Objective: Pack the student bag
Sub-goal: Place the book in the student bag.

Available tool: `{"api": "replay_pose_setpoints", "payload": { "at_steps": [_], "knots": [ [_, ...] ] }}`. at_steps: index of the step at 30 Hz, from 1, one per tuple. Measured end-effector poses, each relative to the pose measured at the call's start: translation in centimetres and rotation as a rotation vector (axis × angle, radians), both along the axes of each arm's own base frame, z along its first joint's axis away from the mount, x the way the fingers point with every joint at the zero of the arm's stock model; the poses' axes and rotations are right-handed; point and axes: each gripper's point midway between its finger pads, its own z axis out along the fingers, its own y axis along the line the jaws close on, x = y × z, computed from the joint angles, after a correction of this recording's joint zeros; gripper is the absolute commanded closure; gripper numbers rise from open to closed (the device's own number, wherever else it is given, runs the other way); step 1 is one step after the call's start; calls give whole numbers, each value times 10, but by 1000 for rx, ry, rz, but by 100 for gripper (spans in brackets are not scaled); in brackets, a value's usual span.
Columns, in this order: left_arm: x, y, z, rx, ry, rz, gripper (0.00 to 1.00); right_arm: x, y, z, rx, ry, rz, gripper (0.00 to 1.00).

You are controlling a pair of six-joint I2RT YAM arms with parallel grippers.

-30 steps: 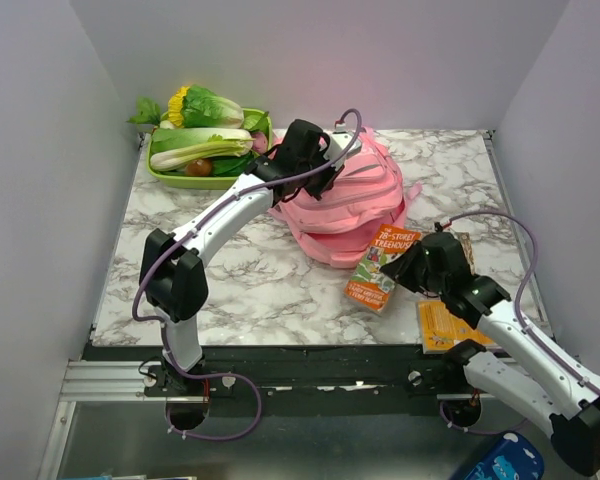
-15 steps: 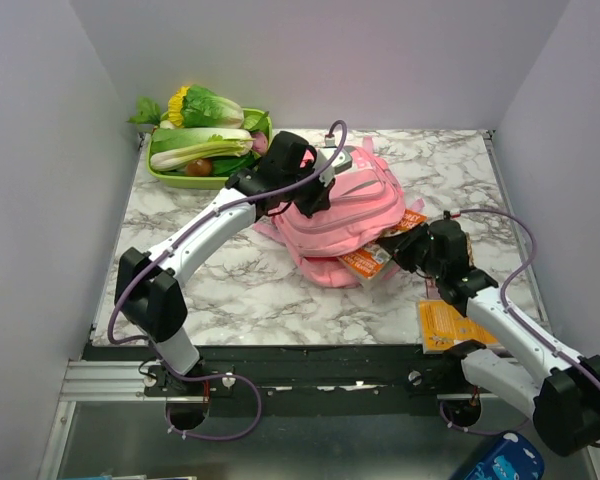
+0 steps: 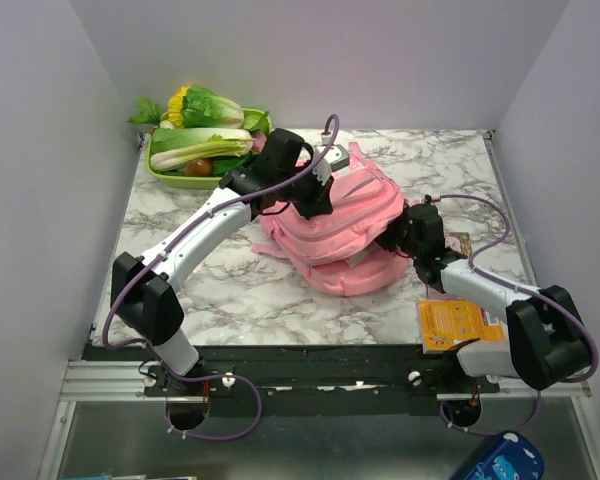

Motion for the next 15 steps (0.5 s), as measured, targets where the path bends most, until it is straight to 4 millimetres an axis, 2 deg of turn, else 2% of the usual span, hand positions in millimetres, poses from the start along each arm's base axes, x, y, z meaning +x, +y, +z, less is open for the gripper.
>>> {"api": "replay_pose_setpoints", "payload": {
  "at_steps": [2, 7, 11, 15],
  "knots": [
    [2, 1, 2, -10, 10, 9, 100, 7, 6, 7, -16, -15, 19, 0],
    [15, 12, 11, -62, 35, 53, 100, 10, 5, 18, -134, -30, 73, 0],
    [18, 17, 13, -85, 61, 67, 100, -13, -8, 17, -246, -6, 116, 0],
    [18, 18, 10, -88, 74, 71, 100, -33, -32, 29, -359, 3, 96, 0]
  ]
}}
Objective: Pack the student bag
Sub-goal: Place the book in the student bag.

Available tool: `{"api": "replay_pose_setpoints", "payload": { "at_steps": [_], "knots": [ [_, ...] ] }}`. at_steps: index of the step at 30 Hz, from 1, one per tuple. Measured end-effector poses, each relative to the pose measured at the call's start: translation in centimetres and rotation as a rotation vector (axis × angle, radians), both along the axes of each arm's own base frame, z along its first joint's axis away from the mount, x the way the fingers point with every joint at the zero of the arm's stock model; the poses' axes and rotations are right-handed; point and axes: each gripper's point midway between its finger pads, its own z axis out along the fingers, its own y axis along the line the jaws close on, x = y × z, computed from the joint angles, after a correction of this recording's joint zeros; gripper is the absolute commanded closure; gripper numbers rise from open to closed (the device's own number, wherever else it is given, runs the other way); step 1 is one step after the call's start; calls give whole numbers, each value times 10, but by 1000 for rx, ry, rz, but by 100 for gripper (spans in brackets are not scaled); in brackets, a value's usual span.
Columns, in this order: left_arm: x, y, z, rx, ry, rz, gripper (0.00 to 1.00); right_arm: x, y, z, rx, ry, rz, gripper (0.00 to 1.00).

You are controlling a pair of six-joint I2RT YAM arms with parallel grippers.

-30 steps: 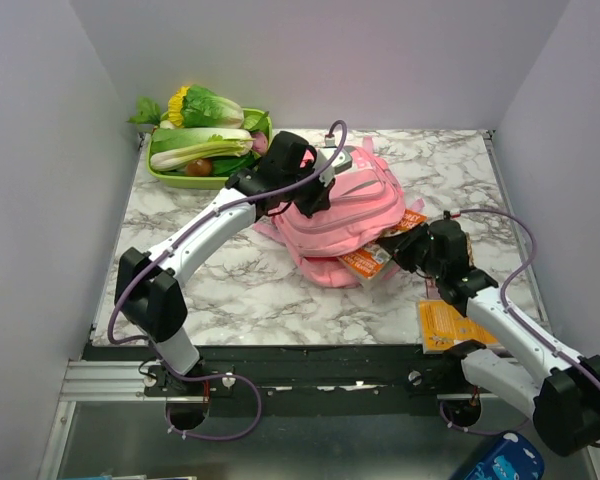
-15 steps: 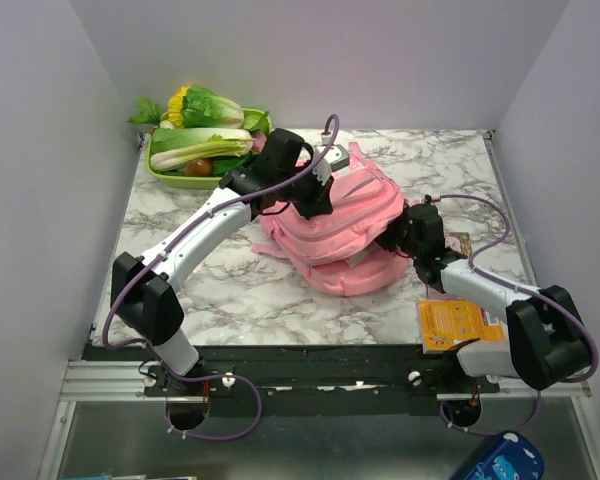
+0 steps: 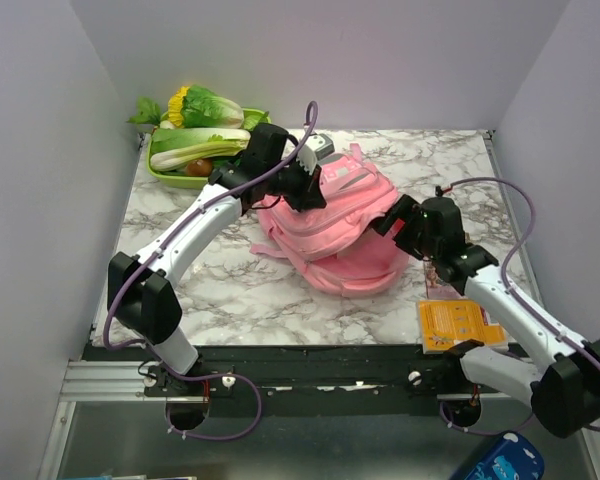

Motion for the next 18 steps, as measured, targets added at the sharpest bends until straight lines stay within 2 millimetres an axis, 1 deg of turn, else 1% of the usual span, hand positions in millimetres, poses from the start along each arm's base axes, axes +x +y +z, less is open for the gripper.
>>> {"api": "replay_pose_setpoints", "payload": {
  "at_steps": [2, 3, 4, 6, 8, 10, 12, 15, 18],
  "knots": [
    [-2, 0, -3, 0, 10, -3, 100, -5, -17, 9, -54, -5, -48, 0],
    [-2, 0, -5, -1, 14, -6, 100, -9, -30, 15, -85, -15, -89, 0],
    [-3, -1, -8, -2, 18, -8, 100, -9, -38, 17, -98, -18, -115, 0],
    [-6, -1, -14, 0, 27, -14, 100, -15, -66, 19, -132, -8, -207, 0],
    [-9, 0, -22, 5, 39, -19, 100, -18, -101, 15, -163, 21, -323, 0],
    [-13, 1, -28, 10, 46, -23, 100, -20, -134, 7, -188, 70, -425, 0],
    [-16, 2, -32, 14, 49, -27, 100, -25, -163, -8, -218, 141, -506, 0],
    [-16, 2, -32, 12, 45, -31, 100, -33, -194, -30, -258, 247, -581, 0],
    [-16, 2, -30, 11, 37, -34, 100, -38, -218, -46, -283, 325, -635, 0]
  ]
}}
